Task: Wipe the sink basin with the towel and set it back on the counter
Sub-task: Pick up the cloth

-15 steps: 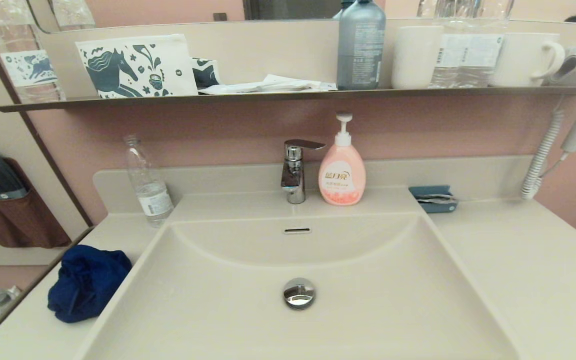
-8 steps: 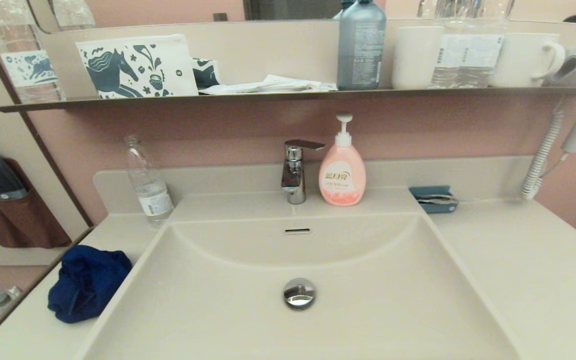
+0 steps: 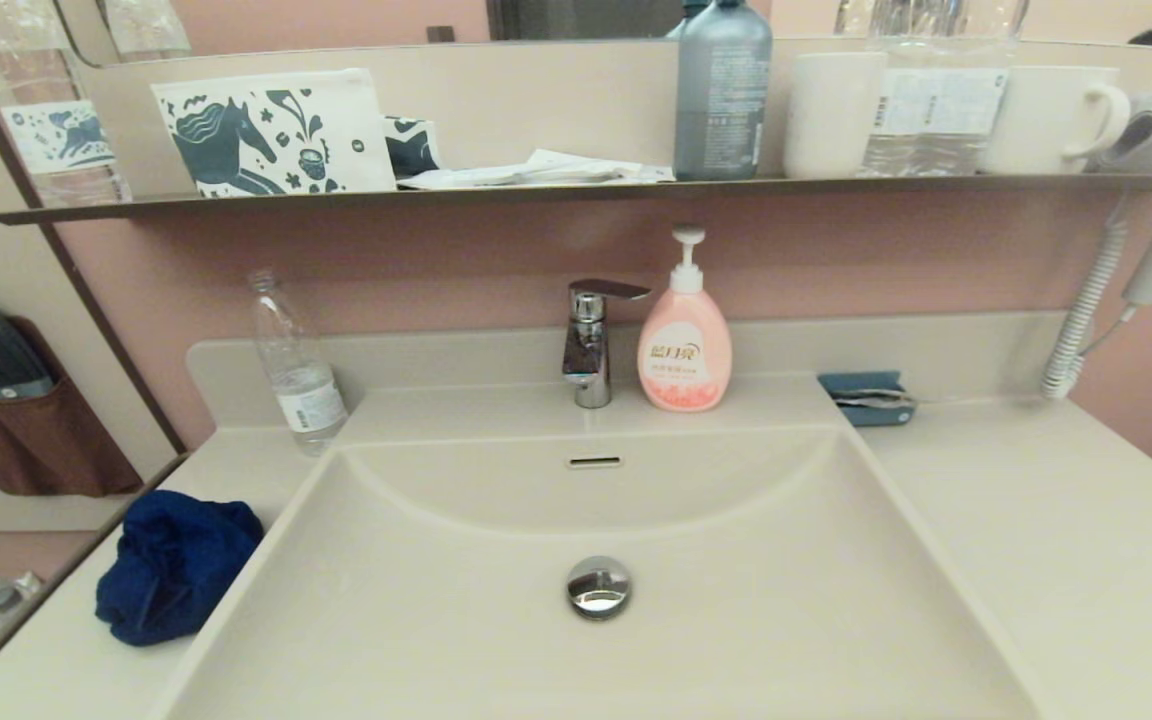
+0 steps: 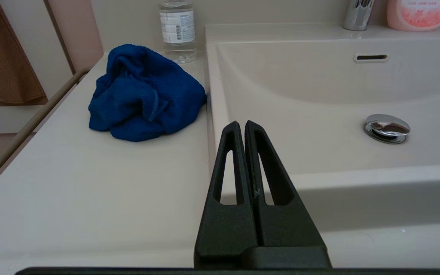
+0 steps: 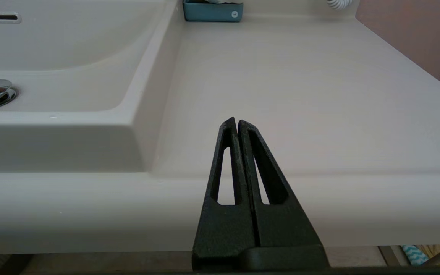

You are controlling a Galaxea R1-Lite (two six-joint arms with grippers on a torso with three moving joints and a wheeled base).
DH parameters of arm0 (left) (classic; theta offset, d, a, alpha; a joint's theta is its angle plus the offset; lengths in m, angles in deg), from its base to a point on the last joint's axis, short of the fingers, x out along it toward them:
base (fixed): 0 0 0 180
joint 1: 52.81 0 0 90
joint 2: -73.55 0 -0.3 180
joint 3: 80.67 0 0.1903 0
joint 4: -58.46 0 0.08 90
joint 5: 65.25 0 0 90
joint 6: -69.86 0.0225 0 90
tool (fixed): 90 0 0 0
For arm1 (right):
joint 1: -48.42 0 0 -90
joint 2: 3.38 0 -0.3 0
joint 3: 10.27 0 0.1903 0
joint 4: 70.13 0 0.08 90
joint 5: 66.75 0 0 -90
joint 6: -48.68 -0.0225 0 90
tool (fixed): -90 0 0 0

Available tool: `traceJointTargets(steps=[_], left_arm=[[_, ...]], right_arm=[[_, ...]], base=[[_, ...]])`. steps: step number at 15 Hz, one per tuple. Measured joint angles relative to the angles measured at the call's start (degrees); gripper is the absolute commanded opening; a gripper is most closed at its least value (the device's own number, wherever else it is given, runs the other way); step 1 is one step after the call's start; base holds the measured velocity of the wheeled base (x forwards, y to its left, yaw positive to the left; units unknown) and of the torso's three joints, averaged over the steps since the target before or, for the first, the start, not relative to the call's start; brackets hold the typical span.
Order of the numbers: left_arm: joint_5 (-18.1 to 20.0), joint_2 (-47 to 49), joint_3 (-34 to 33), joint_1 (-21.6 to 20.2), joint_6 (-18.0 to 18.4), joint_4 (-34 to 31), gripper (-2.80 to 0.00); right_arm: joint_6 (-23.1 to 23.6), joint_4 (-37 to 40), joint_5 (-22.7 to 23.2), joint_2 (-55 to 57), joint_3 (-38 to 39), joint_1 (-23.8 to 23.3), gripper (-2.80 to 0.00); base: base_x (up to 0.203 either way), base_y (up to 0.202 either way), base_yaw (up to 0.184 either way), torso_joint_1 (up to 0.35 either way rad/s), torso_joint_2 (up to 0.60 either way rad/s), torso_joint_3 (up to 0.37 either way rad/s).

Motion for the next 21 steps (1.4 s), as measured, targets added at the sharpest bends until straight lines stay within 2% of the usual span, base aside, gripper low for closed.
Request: traceJointTargets(steps=[15, 21], left_arm=[[0.27, 0.0, 0.0, 0.0, 0.9, -0.02, -2.8], [0.41, 0.0, 0.0, -0.06, 4.57, -0.28, -2.8]], right_arm=[[0.0, -0.02, -0.02, 0.0, 0.0, 0.0, -2.8], [0.0, -0.02, -0.02, 0.0, 0.0, 0.0, -2.8]], base=[[0.0, 0.0, 0.0, 0.0, 0.0, 0.0], [0.0, 0.0, 0.0, 0.0, 0.0, 0.0]])
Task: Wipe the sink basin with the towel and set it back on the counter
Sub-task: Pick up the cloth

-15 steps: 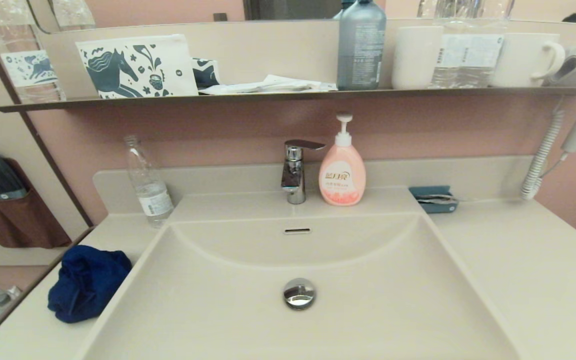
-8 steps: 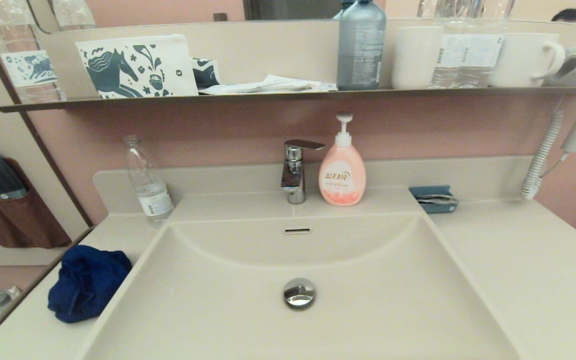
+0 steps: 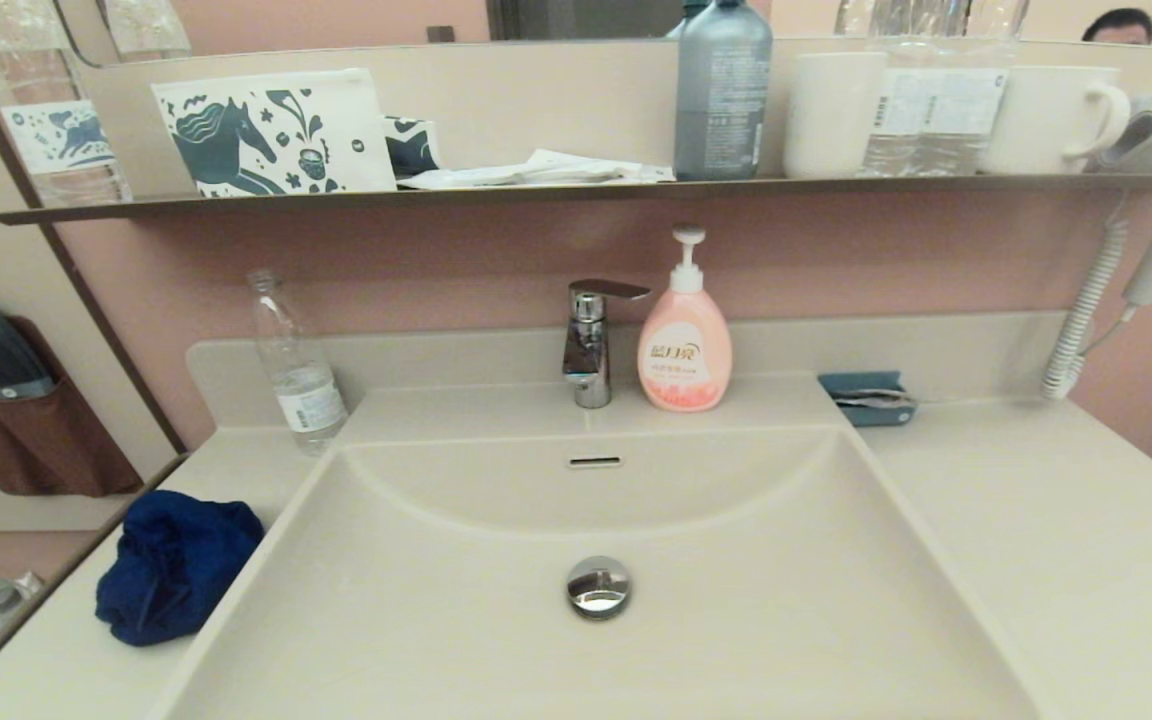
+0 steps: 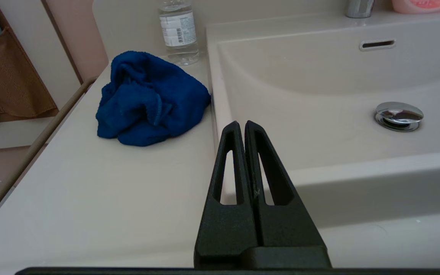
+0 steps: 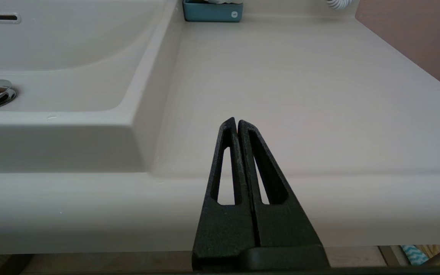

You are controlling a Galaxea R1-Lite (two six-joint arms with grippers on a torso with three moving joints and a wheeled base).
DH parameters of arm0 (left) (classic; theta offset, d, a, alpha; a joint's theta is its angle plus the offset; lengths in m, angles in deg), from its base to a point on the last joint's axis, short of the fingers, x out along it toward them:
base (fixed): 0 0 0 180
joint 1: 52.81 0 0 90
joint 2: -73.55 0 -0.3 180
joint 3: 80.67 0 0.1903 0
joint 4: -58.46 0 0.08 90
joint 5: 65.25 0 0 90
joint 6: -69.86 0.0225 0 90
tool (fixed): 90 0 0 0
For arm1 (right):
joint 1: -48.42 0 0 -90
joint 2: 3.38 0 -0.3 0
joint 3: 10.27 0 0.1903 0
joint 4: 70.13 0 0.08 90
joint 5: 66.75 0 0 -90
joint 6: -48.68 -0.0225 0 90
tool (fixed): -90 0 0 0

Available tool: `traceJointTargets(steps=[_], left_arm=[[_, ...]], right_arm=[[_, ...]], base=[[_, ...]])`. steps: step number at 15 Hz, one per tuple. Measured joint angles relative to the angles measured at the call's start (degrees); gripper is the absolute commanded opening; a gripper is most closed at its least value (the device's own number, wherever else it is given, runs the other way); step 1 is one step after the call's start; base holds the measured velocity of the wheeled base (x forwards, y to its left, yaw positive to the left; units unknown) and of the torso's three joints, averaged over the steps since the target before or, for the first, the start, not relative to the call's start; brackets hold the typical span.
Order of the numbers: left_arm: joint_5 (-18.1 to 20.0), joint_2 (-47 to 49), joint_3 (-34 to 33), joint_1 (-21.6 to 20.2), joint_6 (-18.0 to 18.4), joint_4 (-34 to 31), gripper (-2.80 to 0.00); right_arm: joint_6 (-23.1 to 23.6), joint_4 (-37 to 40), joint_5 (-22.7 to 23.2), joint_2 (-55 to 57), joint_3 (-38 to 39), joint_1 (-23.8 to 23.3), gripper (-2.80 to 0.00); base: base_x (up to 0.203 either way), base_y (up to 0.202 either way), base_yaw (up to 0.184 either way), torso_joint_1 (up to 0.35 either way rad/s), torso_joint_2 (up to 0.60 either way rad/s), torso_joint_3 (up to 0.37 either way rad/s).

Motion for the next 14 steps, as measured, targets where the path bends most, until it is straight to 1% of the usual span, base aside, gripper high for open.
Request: traceJointTargets(steps=[2, 3, 5, 7, 11, 13, 14], left_arm=[[0.09, 0.7, 0.86, 0.01, -0.29, -0.14, -2.8], [0.07, 2.35, 2.38, 0.01, -1.15, 0.14, -2.8], [-0.07, 7.96, 7.85, 0.06, -3.57, 0.45, -2.8], [-0.84, 15.65, 13.53, 0.06, -4.88, 0.34, -2.8], [-2.12, 32.1, 19.64, -0.25, -5.26, 0.26, -2.8], [-2.75, 41.47, 22.31, -2.01, -4.86, 0.21, -2.8], [-2.94, 46.15, 23.9, -3.88, -4.02, 0.11, -2.8]], right_arm=[[0.0, 0.01, 0.0, 0.0, 0.0, 0.0, -2.8], [0.0, 0.02, 0.0, 0.0, 0.0, 0.0, -2.8], [0.0, 0.01, 0.0, 0.0, 0.0, 0.0, -2.8], [0.0, 0.0, 0.02, 0.0, 0.0, 0.0, -2.8], [0.0, 0.02, 0.01, 0.0, 0.0, 0.0, -2.8], [-0.02, 0.02, 0.0, 0.0, 0.0, 0.0, -2.8], [0.0, 0.0, 0.0, 0.0, 0.0, 0.0, -2.8]], base=[[0.0, 0.0, 0.0, 0.0, 0.0, 0.0], [0.0, 0.0, 0.0, 0.0, 0.0, 0.0], [0.0, 0.0, 0.0, 0.0, 0.0, 0.0], [0.0, 0.0, 0.0, 0.0, 0.0, 0.0], [0.0, 0.0, 0.0, 0.0, 0.0, 0.0], [0.0, 0.0, 0.0, 0.0, 0.0, 0.0], [0.0, 0.0, 0.0, 0.0, 0.0, 0.0]])
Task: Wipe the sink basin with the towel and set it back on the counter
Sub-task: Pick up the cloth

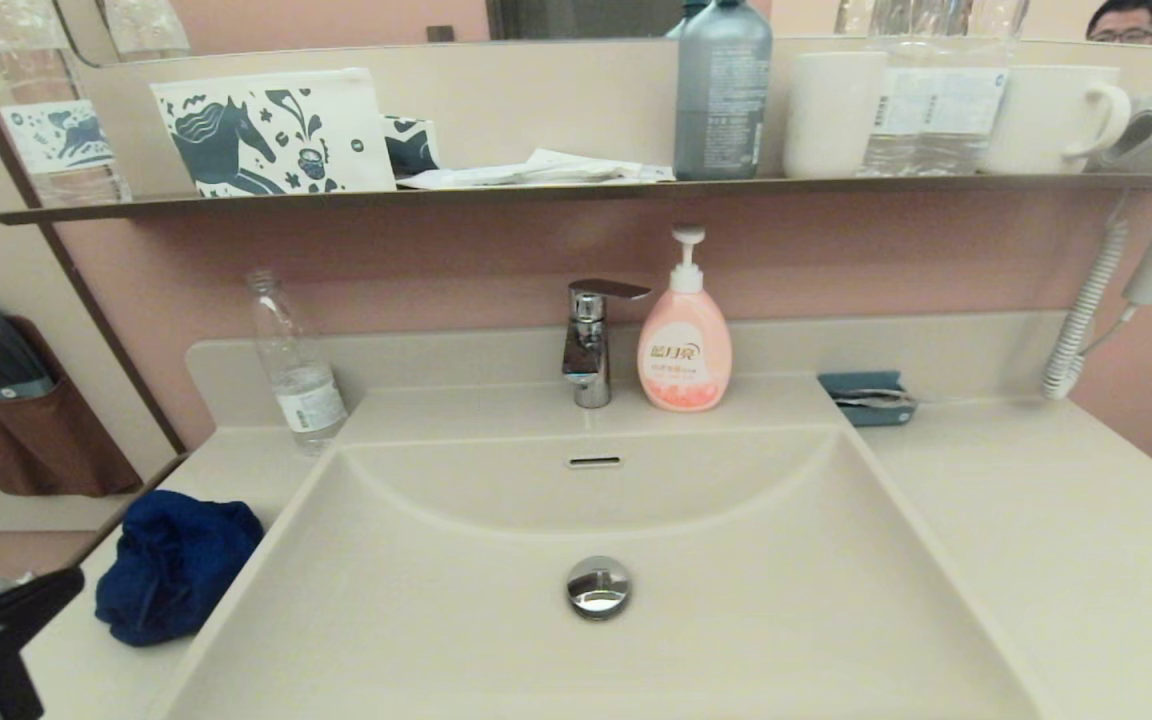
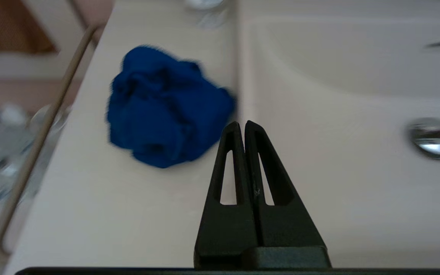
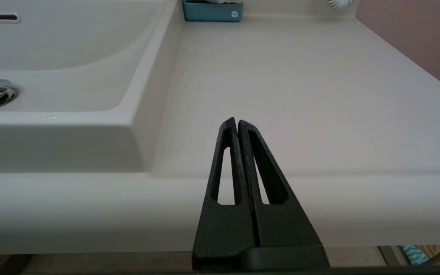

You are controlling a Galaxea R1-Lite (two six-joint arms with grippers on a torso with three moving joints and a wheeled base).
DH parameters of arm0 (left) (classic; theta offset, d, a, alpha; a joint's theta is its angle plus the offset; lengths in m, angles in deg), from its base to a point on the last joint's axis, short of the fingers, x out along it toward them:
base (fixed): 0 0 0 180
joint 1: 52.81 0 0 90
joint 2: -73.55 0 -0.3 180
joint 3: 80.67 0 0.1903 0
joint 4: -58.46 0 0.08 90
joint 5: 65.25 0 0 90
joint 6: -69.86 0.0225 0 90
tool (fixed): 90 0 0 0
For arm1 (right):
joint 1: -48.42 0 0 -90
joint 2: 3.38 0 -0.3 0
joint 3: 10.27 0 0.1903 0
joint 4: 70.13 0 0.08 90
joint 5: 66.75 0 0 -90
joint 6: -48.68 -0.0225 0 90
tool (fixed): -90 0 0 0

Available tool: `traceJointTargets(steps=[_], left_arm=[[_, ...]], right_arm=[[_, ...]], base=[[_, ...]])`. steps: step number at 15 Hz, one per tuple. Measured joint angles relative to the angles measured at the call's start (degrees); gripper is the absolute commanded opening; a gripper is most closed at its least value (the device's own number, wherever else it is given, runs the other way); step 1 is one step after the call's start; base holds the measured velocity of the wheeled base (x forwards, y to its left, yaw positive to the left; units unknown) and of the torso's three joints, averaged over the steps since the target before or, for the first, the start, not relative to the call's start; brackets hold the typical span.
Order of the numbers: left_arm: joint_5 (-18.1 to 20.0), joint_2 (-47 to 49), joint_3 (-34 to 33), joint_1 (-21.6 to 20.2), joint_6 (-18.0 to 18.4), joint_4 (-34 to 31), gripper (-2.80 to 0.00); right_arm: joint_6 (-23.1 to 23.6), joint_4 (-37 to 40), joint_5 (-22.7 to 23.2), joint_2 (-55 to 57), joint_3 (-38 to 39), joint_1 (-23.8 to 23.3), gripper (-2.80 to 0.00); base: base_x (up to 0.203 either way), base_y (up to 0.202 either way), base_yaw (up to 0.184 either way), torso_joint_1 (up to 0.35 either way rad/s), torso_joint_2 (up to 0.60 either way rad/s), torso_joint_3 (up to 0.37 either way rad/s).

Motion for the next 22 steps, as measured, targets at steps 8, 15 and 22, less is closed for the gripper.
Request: traceJointTargets(steps=[8, 15, 22], left_arm=[[10.59, 25.11, 15.07, -20.56, 20.31, -11.9, -2.8], [20.23, 33.23, 31.91, -22.07, 21.0, -34.99, -2.8], [20.3, 43.61, 44.85, -23.09, 22.39, -46.49, -2.8]], right_arm=[[0.0, 0.0, 0.01, 0.0, 0.0, 0.0, -2.8], [0.0, 0.01, 0.0, 0.0, 0.0, 0.0, -2.8], [-0.02, 0.0, 0.0, 0.0, 0.0, 0.0, -2.8]], base=[[0.0, 0.0, 0.0, 0.0, 0.0, 0.0], [0.0, 0.0, 0.0, 0.0, 0.0, 0.0], [0.0, 0.0, 0.0, 0.0, 0.0, 0.0]])
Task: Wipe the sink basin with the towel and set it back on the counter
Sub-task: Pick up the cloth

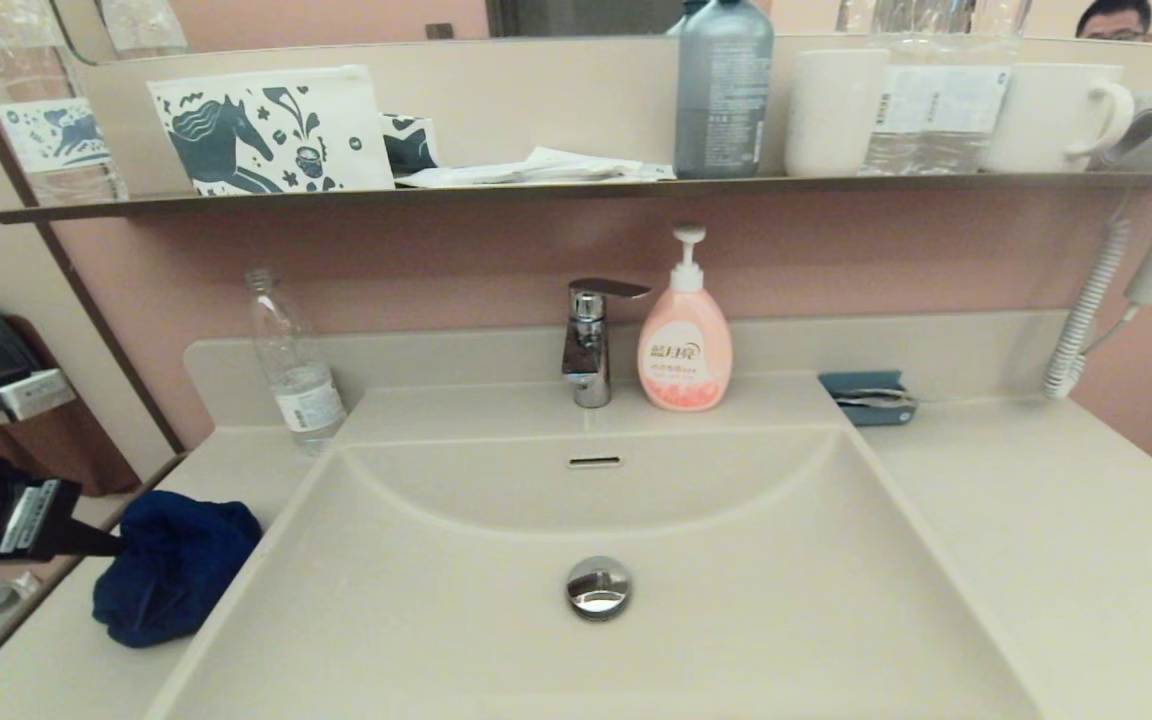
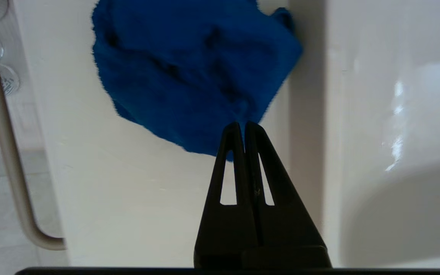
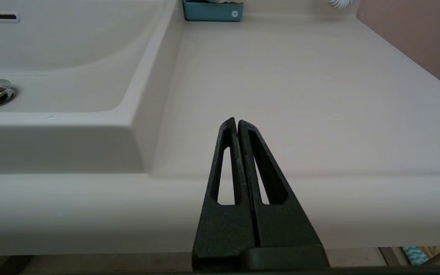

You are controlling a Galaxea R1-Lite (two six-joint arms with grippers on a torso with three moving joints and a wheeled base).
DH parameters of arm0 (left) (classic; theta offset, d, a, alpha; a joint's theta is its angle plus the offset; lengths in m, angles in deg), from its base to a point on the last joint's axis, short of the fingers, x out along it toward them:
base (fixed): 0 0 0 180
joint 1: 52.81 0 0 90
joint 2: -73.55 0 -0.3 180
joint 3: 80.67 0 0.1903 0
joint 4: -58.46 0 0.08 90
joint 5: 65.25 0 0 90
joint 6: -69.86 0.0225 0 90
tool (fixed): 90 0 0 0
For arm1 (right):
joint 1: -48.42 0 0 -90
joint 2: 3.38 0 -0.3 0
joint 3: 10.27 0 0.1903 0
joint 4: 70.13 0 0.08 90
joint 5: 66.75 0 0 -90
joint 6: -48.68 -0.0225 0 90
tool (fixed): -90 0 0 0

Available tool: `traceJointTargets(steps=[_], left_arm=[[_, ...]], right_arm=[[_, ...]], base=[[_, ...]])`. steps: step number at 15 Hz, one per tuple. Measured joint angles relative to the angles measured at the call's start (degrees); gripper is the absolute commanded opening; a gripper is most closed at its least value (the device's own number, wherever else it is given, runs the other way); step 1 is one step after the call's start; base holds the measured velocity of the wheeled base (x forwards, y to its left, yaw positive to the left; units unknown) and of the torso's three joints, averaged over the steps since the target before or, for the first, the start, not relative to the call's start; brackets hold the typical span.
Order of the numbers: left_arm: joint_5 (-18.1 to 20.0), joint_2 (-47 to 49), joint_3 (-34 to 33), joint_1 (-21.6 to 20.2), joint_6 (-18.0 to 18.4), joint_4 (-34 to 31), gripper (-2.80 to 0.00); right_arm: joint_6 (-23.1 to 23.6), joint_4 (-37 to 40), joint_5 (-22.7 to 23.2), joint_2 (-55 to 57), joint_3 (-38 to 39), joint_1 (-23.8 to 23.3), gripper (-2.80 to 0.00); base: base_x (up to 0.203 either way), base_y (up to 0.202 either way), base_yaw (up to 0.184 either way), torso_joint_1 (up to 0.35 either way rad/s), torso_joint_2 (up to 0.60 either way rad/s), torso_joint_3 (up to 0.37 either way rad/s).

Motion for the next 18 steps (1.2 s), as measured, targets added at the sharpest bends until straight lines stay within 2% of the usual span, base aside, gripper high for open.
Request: traceJointTargets(steps=[1, 8, 10, 13, 16, 18], left_arm=[[0.0, 1.27, 1.77, -0.49, 0.88, -0.81, 0.0], [-1.38, 5.42, 5.53, -2.32, 1.83, -0.98, 0.0], [-1.65, 6.4, 5.64, -2.93, 3.47, -0.97, 0.0], [-1.46, 7.49, 5.53, -4.39, 6.61, -0.91, 0.0], [-1.11, 9.29, 5.59, -4.81, 6.68, -0.68, 0.0], [0.59, 10.4, 5.7, -4.54, 6.57, -0.6, 0.0]], right_arm=[[0.01, 0.0, 0.01, 0.0, 0.0, 0.0, -2.8], [0.02, 0.0, 0.0, 0.0, 0.0, 0.0, -2.8], [0.02, 0.0, 0.01, 0.0, 0.0, 0.0, -2.8], [0.01, 0.0, 0.0, 0.0, 0.0, 0.0, -2.8], [0.02, 0.0, 0.0, 0.0, 0.0, 0.0, -2.8], [0.02, 0.0, 0.0, 0.0, 0.0, 0.02, -2.8]], base=[[0.0, 0.0, 0.0, 0.0, 0.0, 0.0], [0.0, 0.0, 0.0, 0.0, 0.0, 0.0], [0.0, 0.0, 0.0, 0.0, 0.0, 0.0], [0.0, 0.0, 0.0, 0.0, 0.0, 0.0], [0.0, 0.0, 0.0, 0.0, 0.0, 0.0], [0.0, 0.0, 0.0, 0.0, 0.0, 0.0]])
